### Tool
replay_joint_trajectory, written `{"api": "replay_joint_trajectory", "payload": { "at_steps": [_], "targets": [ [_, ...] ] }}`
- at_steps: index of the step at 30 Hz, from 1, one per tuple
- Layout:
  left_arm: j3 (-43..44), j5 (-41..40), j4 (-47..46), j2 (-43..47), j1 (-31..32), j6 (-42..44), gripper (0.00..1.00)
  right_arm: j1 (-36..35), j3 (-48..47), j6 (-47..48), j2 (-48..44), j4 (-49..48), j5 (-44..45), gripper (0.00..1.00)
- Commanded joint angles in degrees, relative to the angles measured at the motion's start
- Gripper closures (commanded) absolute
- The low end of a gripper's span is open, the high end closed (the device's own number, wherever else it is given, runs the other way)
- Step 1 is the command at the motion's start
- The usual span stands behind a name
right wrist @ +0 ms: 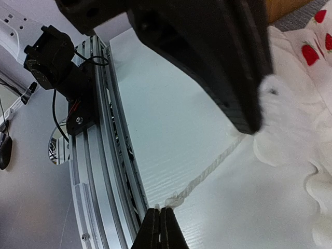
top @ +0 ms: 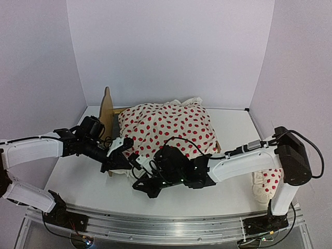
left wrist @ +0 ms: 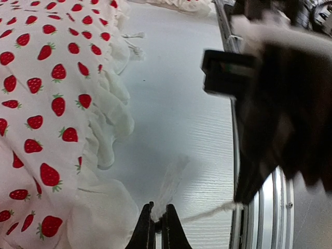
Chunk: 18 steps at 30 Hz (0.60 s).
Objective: Set up the pet bed
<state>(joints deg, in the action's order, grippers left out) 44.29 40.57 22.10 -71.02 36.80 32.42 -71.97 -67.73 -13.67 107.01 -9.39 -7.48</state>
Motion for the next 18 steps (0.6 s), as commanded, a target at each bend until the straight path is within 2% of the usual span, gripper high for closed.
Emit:
{"api": "replay_joint_trajectory", "payload": {
  "at_steps": [1,10,14,16,18],
  "targets": [
    [2.2,6.6,4.8,0.1,0.0,7.1,1.00,-0.5,4.3,0.0,-5.7,0.2,1.5,1.00],
    [3.6,5.2,-5.0,-2.8,0.6,-3.1,1.00,-0.5,2.2,-0.5,-2.9,0.2,-2.1,1.00],
    [2.3,0.0,-9.4,-4.8,4.2,-6.8,1.00,-0.5,0.3,-0.6,-1.7,-0.2,-4.6,1.00],
    [1.2,-2.8,-11.3,-5.7,6.1,-7.5,0.96,-0.5,-0.3,-0.8,-1.2,-0.5,-5.7,1.00],
    [0.5,-4.2,-12.0,-7.2,7.3,-7.6,0.88,-0.5,-0.9,-1.1,-0.7,-0.7,-6.8,1.00]
  ]
}}
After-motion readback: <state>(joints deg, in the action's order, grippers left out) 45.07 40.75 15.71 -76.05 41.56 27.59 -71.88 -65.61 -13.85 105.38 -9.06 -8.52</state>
